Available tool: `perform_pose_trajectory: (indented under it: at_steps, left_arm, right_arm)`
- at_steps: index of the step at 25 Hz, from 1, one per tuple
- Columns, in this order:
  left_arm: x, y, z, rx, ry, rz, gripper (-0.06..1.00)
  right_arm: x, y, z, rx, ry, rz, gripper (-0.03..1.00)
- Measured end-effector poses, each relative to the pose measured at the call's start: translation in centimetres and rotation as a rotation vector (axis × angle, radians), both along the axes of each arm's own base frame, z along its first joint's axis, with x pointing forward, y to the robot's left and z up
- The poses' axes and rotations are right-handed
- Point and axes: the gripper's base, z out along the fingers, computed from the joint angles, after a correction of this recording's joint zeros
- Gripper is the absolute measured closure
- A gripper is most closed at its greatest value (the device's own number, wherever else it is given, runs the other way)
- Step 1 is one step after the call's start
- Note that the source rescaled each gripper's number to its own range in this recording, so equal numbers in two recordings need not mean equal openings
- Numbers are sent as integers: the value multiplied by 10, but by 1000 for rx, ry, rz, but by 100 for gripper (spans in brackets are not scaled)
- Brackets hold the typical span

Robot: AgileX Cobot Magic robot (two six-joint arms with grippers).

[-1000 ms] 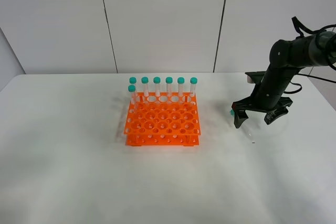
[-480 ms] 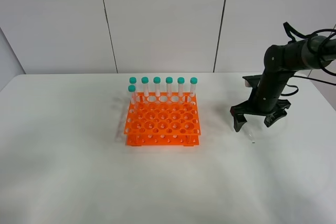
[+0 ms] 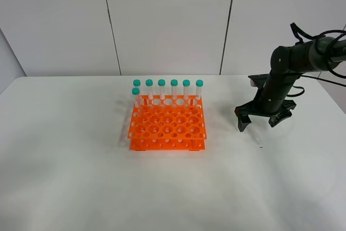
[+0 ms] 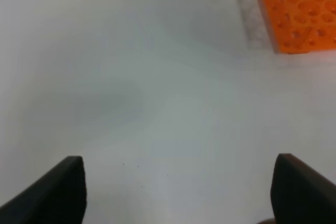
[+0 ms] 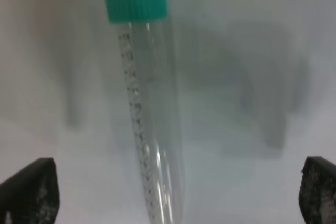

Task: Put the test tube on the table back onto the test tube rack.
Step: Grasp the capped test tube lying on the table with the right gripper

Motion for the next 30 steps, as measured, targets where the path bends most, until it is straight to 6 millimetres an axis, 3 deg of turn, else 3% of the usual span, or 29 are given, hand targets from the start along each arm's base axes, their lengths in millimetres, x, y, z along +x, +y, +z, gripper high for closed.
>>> perform_pose_trajectory:
  at_steps: [5,22,24,25,27,29,30]
  left_arm:
    - [0,0,0,-1,0,0,-6]
    - [0,0,0,-1,0,0,-6]
    - [0,0,0,-1,0,0,-6]
    - [0,0,0,-1,0,0,-6]
    - [0,0,0,-1,0,0,-6]
    - [0,0,0,-1,0,0,-6]
    - [0,0,0,-1,0,0,-6]
  right_arm:
    - [4,7,5,-1,-12,20,-3]
    - [2,6,-24,-30,72,28,-3]
    - [2,6,-24,-30,71,28,6]
    - [2,6,-24,-30,71,28,17]
    - [2,6,-24,-30,73,25,52]
    - [2,6,-24,-30,75,25,97]
    - [2,6,-24,-30,74,26,93]
